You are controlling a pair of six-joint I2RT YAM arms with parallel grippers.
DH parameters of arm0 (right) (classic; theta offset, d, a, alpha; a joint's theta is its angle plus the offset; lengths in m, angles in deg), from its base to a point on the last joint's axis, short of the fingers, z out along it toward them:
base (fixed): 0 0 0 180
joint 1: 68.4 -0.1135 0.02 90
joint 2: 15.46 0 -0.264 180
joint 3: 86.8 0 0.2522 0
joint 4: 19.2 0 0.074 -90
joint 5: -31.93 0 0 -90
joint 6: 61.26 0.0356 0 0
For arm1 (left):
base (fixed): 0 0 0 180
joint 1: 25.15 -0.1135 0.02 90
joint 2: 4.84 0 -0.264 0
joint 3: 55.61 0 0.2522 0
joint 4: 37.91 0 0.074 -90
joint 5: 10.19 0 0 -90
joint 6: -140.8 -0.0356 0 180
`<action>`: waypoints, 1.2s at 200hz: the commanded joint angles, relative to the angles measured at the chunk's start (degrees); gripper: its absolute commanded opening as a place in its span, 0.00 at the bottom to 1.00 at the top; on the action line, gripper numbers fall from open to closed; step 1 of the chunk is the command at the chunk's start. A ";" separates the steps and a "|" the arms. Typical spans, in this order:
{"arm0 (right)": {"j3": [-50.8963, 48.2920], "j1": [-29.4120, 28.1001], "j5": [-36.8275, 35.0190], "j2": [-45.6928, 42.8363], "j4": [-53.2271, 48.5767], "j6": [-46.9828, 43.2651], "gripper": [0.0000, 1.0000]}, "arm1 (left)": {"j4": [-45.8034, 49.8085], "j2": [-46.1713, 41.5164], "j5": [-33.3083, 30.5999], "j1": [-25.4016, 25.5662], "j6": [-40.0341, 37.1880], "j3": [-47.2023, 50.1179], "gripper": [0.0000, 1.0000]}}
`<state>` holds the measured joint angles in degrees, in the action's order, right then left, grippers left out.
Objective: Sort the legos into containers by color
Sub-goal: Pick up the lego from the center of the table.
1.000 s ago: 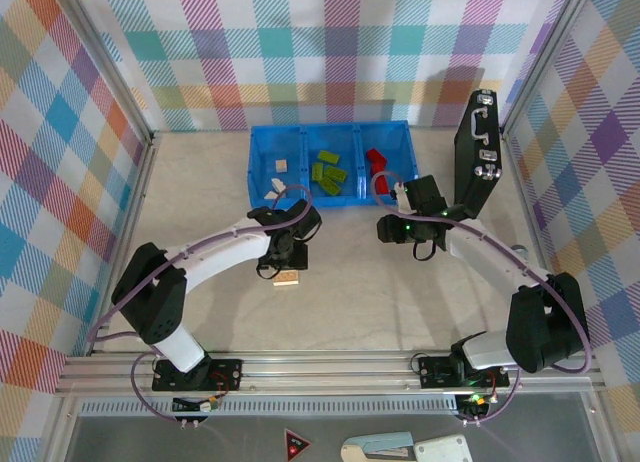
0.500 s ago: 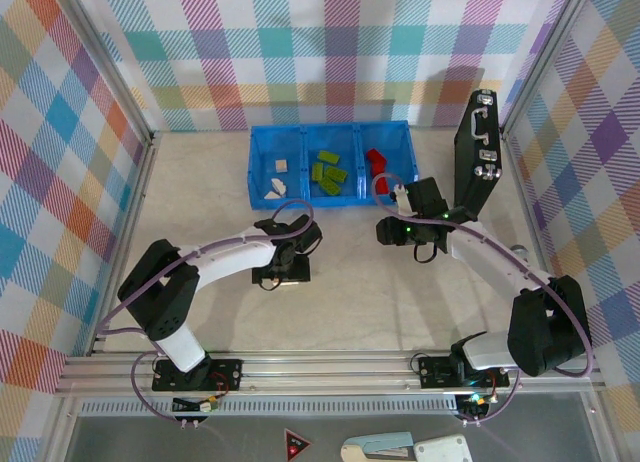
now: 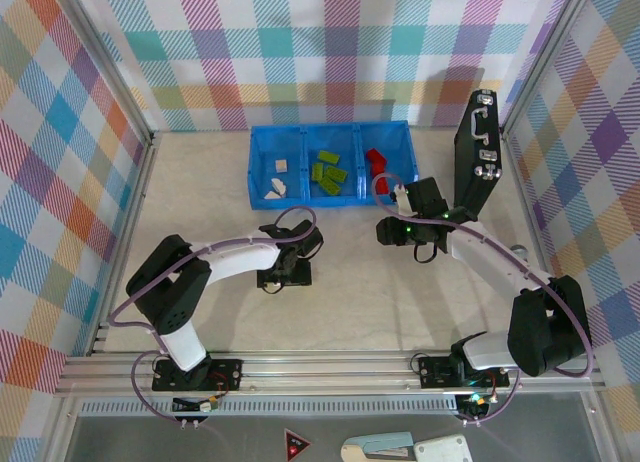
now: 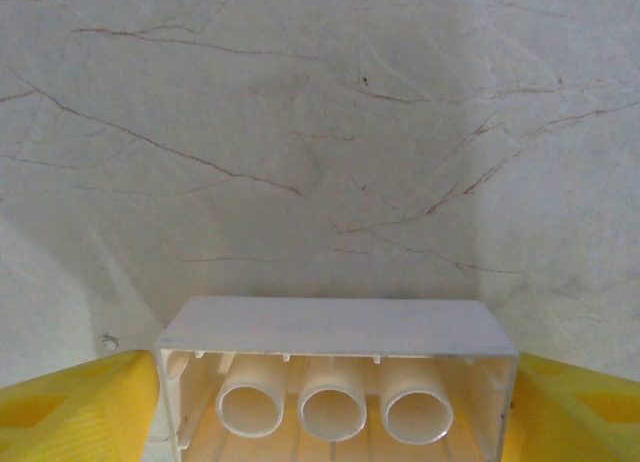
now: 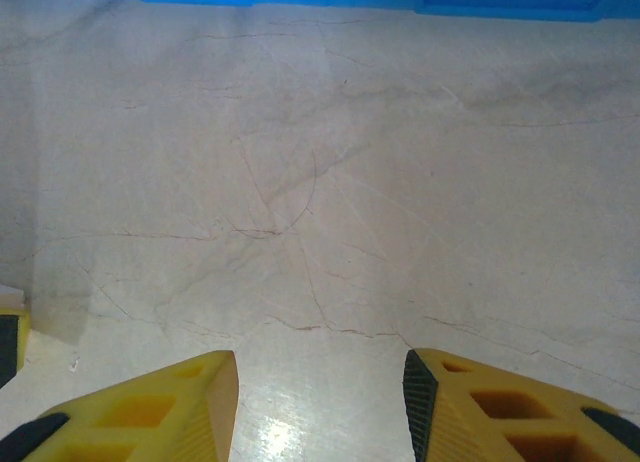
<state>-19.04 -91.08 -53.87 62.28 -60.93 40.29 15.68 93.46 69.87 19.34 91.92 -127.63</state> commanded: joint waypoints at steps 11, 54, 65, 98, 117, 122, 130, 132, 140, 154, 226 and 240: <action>-0.32 0.09 1.07 -1.88 -1.21 -0.32 0.49 | -0.43 0.05 0.35 0.67 -0.15 0.88 0.79; 0.12 0.09 0.73 -2.76 -2.03 -0.30 0.49 | -1.20 0.66 0.64 0.61 -0.57 1.20 0.73; 0.17 0.09 0.63 -2.94 -2.27 -0.30 0.49 | -1.22 0.62 0.66 0.67 -0.53 1.25 0.72; 0.14 0.09 0.63 -3.44 -2.68 -0.13 0.49 | -1.34 0.05 0.70 0.65 -0.73 1.38 0.67; 0.23 0.09 0.62 -3.49 -2.83 -0.24 0.49 | -1.08 -0.28 0.66 0.60 -0.77 1.24 0.65; 0.31 0.09 0.63 -3.64 -2.92 -0.26 0.49 | -0.93 -0.45 0.58 0.62 -0.77 1.22 0.65; 0.38 0.09 0.63 -3.71 -3.03 -0.16 0.49 | -0.73 -0.79 0.42 0.66 -0.78 1.13 0.64; 0.40 0.04 0.63 -3.77 -3.05 -0.13 0.49 | -0.72 -0.82 0.39 0.64 -0.78 1.00 0.64; 0.41 0.08 0.62 -3.86 -3.14 -0.13 0.49 | -0.37 -1.04 0.28 0.68 -0.87 0.81 0.64; 0.43 0.04 0.61 -3.99 -3.23 -0.14 0.49 | 0.23 -1.26 0.02 0.61 -1.18 0.09 0.63; -0.86 0.09 0.45 -5.50 -3.80 0.58 0.49 | 4.45 -0.59 -1.75 0.46 -3.58 -6.71 0.63; -1.39 0.09 0.28 -6.12 -3.89 0.84 0.49 | 4.99 0.00 -1.74 0.28 -4.20 -8.27 0.63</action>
<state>-19.06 -91.08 -53.91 57.97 -63.92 40.35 17.85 93.24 69.33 19.34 89.76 -132.53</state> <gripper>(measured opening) 0.488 0.632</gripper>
